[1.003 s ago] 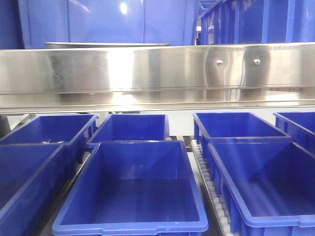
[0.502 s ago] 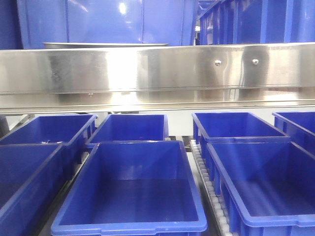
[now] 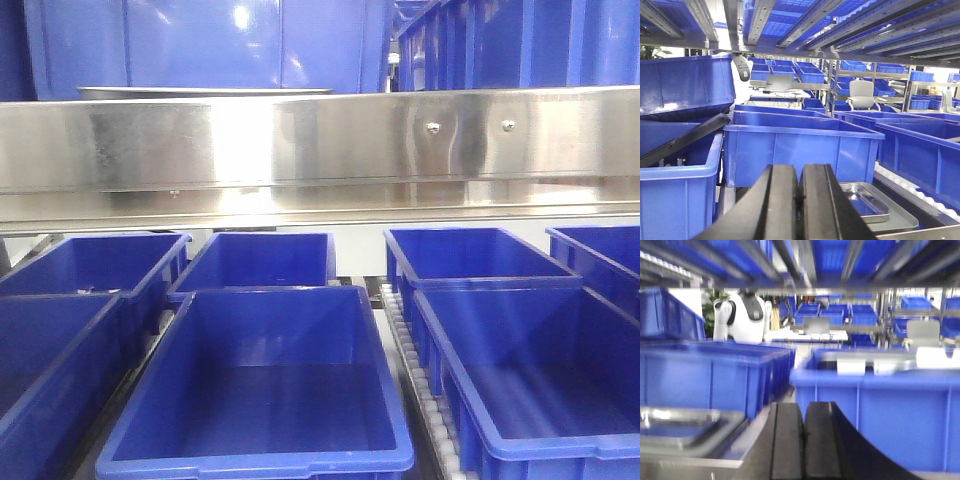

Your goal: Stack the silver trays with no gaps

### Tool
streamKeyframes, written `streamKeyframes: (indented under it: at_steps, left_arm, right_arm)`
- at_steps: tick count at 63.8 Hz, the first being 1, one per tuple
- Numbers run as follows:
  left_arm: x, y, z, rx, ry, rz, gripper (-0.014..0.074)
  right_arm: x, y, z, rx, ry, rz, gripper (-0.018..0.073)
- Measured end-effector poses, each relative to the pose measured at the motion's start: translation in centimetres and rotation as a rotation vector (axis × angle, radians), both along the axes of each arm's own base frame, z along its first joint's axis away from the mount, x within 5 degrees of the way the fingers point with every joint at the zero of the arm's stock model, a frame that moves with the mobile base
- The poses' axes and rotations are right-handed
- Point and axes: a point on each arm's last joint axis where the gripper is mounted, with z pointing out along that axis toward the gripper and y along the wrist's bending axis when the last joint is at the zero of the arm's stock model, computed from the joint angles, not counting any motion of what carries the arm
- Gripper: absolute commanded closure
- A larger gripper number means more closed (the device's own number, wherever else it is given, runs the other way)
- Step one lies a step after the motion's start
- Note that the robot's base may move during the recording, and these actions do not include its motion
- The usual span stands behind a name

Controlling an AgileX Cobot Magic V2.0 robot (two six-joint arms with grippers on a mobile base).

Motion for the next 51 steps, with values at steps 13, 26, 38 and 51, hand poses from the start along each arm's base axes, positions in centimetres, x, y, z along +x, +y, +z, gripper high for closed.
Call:
streamKeyframes:
  at_steps: [13, 26, 38, 51]
  left_arm:
    - [0.0, 0.0, 0.0, 0.0, 0.0, 0.0, 0.0616]
    - [0.0, 0.0, 0.0, 0.0, 0.0, 0.0, 0.0616]
    - [0.0, 0.0, 0.0, 0.0, 0.0, 0.0, 0.0616]
    - [0.0, 0.0, 0.0, 0.0, 0.0, 0.0, 0.0616]
  right_arm:
    - [1.7, 0.0, -6.2, 0.005, 0.037, -0.006, 0.064]
    - [2.3, 0.0, -11.3, 0.024, 0.124, -0.011, 0.064]
    - [2.5, -0.2, -12.9, 0.089, 0.151, -0.037, 0.064]
    - [2.4, -0.3, -13.5, 0.097, 0.12, -0.056, 0.064]
